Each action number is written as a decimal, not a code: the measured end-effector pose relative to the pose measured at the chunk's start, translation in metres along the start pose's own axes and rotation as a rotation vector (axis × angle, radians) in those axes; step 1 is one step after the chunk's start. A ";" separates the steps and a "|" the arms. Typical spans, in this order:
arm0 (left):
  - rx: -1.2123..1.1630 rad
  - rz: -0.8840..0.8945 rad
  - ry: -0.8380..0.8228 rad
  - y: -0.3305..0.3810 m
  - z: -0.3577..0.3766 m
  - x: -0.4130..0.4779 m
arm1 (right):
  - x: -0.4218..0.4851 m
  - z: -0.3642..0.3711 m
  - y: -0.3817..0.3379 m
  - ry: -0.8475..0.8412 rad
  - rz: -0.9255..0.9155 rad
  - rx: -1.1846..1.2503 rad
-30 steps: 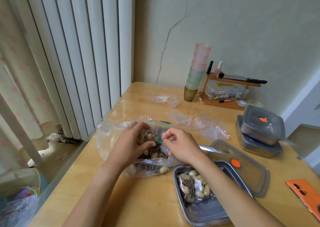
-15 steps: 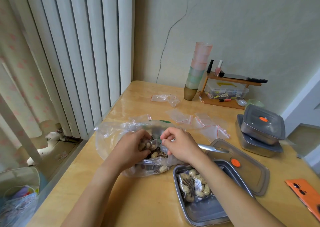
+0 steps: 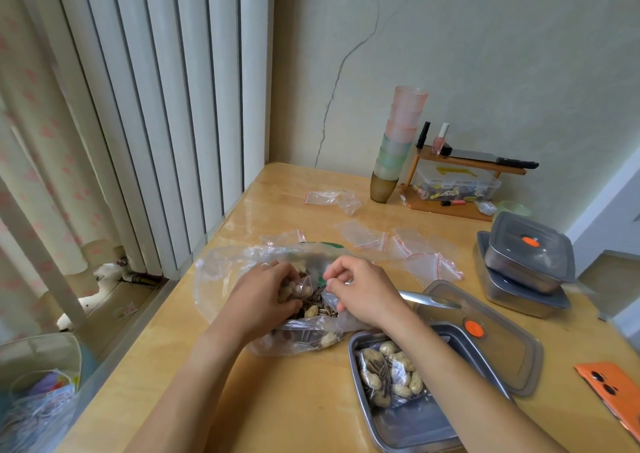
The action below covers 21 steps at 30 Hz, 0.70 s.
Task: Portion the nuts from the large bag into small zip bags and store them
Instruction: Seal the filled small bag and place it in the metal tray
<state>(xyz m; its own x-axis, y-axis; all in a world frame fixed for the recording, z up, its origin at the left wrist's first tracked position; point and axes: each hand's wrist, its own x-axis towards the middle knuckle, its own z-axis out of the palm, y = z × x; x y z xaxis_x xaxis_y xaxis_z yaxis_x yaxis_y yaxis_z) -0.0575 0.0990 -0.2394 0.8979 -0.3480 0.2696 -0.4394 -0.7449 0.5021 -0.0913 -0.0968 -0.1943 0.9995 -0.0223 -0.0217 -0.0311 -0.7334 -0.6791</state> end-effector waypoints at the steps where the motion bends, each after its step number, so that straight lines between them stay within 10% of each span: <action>1: 0.041 0.007 -0.014 -0.001 0.002 0.000 | 0.000 0.000 0.000 -0.004 -0.001 -0.002; 21: -0.247 0.001 0.037 0.007 -0.008 -0.003 | -0.002 0.000 -0.002 -0.060 -0.095 -0.129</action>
<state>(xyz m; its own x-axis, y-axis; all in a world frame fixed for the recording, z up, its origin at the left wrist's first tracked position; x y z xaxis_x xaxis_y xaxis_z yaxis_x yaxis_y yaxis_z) -0.0635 0.0995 -0.2301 0.8981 -0.3238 0.2978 -0.4371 -0.5810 0.6865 -0.0933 -0.0953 -0.1931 0.9960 0.0895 -0.0081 0.0682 -0.8115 -0.5804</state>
